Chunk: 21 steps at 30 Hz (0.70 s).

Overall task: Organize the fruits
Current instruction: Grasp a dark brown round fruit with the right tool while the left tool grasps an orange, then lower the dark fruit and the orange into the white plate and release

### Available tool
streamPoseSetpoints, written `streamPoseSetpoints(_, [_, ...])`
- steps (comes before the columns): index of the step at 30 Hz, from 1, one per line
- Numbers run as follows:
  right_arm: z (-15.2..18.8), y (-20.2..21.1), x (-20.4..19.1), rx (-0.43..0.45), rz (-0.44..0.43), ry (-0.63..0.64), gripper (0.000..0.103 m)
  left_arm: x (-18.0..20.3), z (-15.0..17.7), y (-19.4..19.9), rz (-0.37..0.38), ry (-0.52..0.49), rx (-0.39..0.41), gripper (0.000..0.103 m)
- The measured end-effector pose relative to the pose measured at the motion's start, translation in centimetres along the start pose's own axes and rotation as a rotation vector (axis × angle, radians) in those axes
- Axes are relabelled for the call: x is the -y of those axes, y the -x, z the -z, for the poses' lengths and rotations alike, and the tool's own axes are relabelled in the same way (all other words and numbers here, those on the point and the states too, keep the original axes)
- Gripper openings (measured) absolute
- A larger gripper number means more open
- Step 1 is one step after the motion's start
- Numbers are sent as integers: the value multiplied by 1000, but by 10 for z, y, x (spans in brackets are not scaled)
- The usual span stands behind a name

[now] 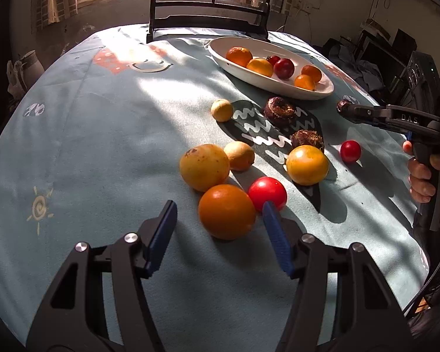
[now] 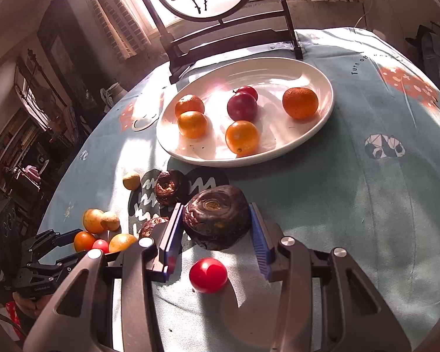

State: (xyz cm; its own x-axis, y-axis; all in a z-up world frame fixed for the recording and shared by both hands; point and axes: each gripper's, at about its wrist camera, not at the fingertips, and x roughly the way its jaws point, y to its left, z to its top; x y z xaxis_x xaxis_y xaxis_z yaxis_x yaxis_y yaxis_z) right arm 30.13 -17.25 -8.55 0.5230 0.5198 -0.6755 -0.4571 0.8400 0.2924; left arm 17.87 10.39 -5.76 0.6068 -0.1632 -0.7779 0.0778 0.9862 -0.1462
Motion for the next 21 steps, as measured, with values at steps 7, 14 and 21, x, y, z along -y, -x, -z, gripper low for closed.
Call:
streamPoseSetpoints(7, [1,1,-3,3,-3,9,44,2,-1,-2,8,-2,-9,54])
streamPoseSetpoints(14, [0,1,-2,5,-5,8,44,4,1,-2,15,-2,-7,40])
streamPoseSetpoints(21, [-2,6,-6,53,-55,23,44,12,2,7,-25,-12,27,39])
